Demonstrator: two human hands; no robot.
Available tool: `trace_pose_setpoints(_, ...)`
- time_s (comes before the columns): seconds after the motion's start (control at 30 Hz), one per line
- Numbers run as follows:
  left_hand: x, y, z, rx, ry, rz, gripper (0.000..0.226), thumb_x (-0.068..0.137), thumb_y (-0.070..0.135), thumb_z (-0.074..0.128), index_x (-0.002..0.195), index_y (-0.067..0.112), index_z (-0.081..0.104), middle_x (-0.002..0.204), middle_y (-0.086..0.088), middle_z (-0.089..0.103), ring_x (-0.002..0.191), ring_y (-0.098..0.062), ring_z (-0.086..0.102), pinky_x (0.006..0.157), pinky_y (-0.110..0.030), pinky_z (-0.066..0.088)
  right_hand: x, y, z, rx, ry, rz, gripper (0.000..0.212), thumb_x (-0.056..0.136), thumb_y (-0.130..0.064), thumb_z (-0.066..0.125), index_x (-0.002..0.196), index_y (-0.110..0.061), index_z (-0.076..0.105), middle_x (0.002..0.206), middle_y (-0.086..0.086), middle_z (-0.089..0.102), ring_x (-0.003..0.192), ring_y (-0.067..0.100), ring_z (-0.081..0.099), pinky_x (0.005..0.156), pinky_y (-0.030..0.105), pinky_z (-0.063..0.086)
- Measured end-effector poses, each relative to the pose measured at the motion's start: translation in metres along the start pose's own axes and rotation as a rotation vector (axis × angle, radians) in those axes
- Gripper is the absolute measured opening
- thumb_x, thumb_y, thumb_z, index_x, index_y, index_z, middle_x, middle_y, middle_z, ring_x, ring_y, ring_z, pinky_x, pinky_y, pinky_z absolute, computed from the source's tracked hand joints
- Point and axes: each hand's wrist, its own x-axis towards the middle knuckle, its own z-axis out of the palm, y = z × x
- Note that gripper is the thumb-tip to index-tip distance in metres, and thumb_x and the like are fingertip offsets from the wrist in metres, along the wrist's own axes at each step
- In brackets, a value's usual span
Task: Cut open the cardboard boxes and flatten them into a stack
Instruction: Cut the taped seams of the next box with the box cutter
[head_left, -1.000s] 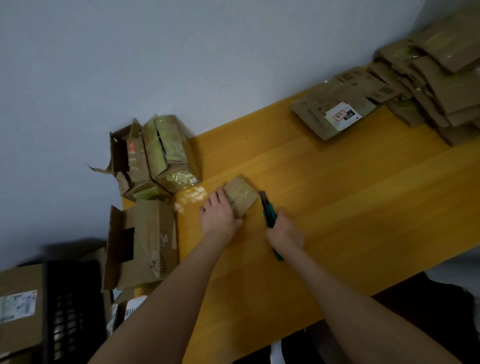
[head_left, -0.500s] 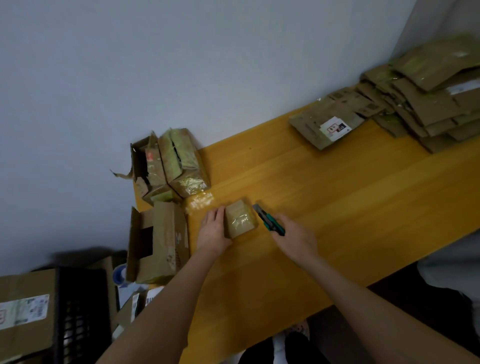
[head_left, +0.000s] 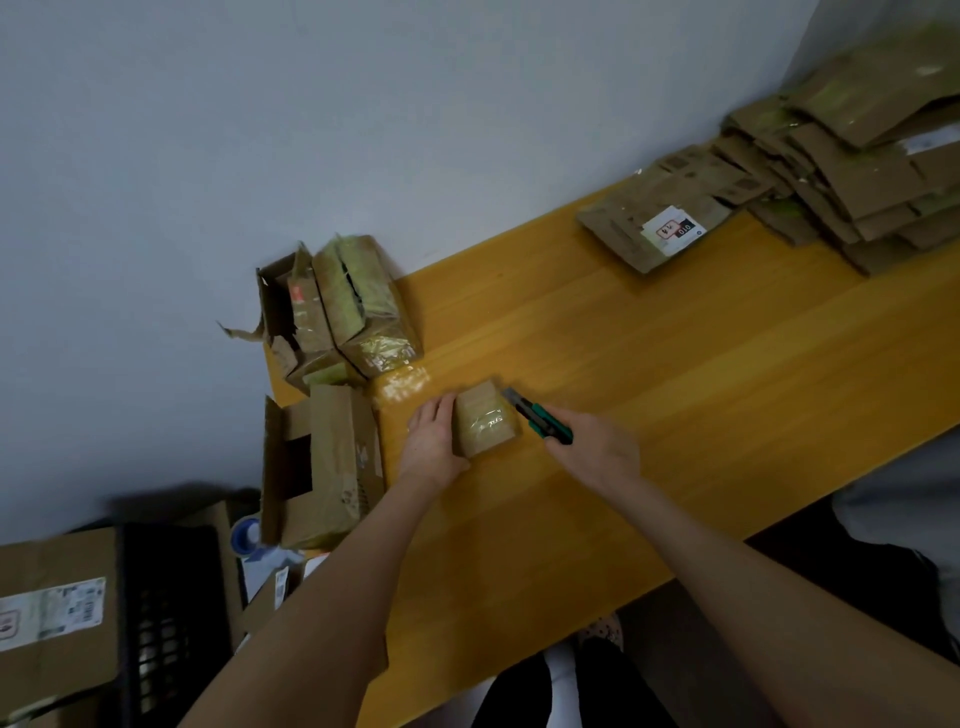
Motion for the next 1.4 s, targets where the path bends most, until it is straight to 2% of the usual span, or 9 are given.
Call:
trace_pose_setpoints(0.13,-0.001,-0.001,0.0,-0.001,-0.001,0.0,0.101,0.072,0.016,0.082,0.151,0.019,0.019,0.152,-0.003,0.027,0.14,-0.024,0.025,0.114,-0.038,0.03,0.0,-0.001,-0.001,0.02,-0.057,-0.018,0.047,0.095,-0.037,0.049,0.141,-0.043,0.041,0.087,-0.011,0.059,0.069,0.012,0.054,0.046,0.022,0.034)
trace_pose_setpoints(0.33,0.0,-0.005,-0.002,0.006,-0.031,-0.004,0.103,0.073,0.019,0.082,0.153,0.019,0.016,0.153,-0.003,0.026,0.141,-0.024,0.023,0.116,-0.038,0.028,0.003,0.0,-0.013,-0.048,-0.162,-0.11,0.051,0.096,-0.031,0.049,0.144,-0.037,0.037,0.104,-0.003,0.066,0.071,0.013,0.052,0.048,0.023,0.037)
trace_pose_setpoints(0.57,0.004,-0.002,0.006,0.096,-0.071,0.026,0.105,0.073,0.019,0.081,0.154,0.021,0.014,0.155,-0.002,0.023,0.142,-0.025,0.021,0.116,-0.037,0.024,-0.001,0.017,-0.012,0.014,-0.248,-0.101,0.051,0.093,-0.03,0.054,0.143,-0.033,0.042,0.09,-0.004,0.063,0.07,0.013,0.058,0.059,0.027,0.047)
trace_pose_setpoints(0.83,0.009,0.0,0.007,0.119,-0.068,-0.018,0.103,0.073,0.024,0.081,0.153,0.019,0.016,0.154,-0.003,0.027,0.14,-0.026,0.025,0.114,-0.038,0.03,-0.003,0.032,-0.012,-0.003,-0.301,-0.076,0.047,0.091,-0.036,0.055,0.137,-0.043,0.047,0.077,-0.013,0.059,0.063,0.008,0.057,0.054,0.026,0.046)
trace_pose_setpoints(1.0,0.011,0.006,0.0,0.111,-0.016,-0.229,0.103,0.07,0.052,0.079,0.149,0.022,0.02,0.144,-0.008,0.036,0.129,-0.032,0.04,0.097,-0.041,0.044,-0.002,0.025,0.0,0.382,-0.054,0.095,0.036,0.093,-0.035,0.058,0.128,-0.026,0.056,0.102,-0.006,0.062,0.079,0.012,0.058,0.059,0.023,0.046)
trace_pose_setpoints(1.07,0.009,0.01,-0.001,0.054,-0.038,-0.315,0.107,0.068,0.064,0.074,0.149,0.024,0.016,0.143,-0.009,0.036,0.127,-0.034,0.042,0.091,-0.043,0.046,0.004,0.006,0.007,0.587,-0.049,0.187,0.014,0.094,-0.031,0.059,0.104,-0.021,0.059,0.101,-0.002,0.064,0.084,0.015,0.059,0.06,0.022,0.046)
trace_pose_setpoints(1.13,0.007,0.015,0.003,0.01,-0.054,-0.394,0.114,0.068,0.074,0.066,0.151,0.024,0.007,0.144,-0.012,0.034,0.125,-0.036,0.046,0.086,-0.042,0.047,0.008,-0.013,0.017,0.712,-0.1,0.269,0.012,0.096,-0.028,0.055,0.096,-0.017,0.057,0.096,0.002,0.064,0.084,0.019,0.061,0.068,0.028,0.052)
trace_pose_setpoints(1.27,0.003,0.022,0.009,-0.039,-0.073,-0.44,0.111,0.075,0.08,0.05,0.152,0.027,-0.008,0.149,-0.017,0.023,0.117,-0.04,0.053,0.07,-0.037,0.041,0.009,-0.035,0.038,0.879,-0.227,0.449,0.022,0.101,-0.026,0.045,0.115,-0.01,0.052,0.096,0.005,0.062,0.087,0.022,0.059,0.079,0.039,0.049)
trace_pose_setpoints(1.4,0.007,0.01,0.001,0.077,-0.077,-0.336,0.099,0.083,0.07,0.051,0.153,0.03,-0.007,0.153,-0.019,0.018,0.117,-0.04,0.053,0.071,-0.038,0.045,0.009,-0.038,0.045,0.848,-0.235,0.587,0.037,0.103,-0.026,0.038,0.135,-0.006,0.041,0.127,0.014,0.053,0.115,0.033,0.052,0.092,0.043,0.044)
